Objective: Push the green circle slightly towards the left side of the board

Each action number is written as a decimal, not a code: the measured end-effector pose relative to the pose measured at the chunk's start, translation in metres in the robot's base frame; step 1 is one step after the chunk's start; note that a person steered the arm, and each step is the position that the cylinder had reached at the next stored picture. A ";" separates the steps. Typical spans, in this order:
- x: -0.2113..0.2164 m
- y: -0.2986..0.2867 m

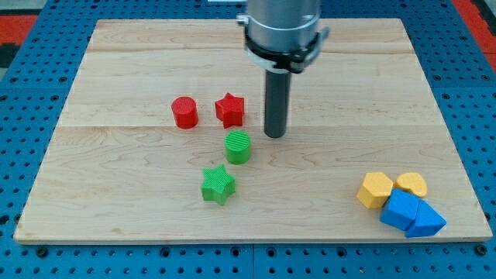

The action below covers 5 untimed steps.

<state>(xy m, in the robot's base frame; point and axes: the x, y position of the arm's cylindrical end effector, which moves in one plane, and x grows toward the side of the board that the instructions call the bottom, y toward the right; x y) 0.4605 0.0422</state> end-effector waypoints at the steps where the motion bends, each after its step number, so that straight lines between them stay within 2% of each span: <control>1: 0.027 -0.034; 2: 0.034 -0.067; 3: 0.029 -0.060; 4: 0.003 -0.062; 5: -0.006 -0.091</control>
<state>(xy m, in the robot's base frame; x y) 0.4545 -0.0492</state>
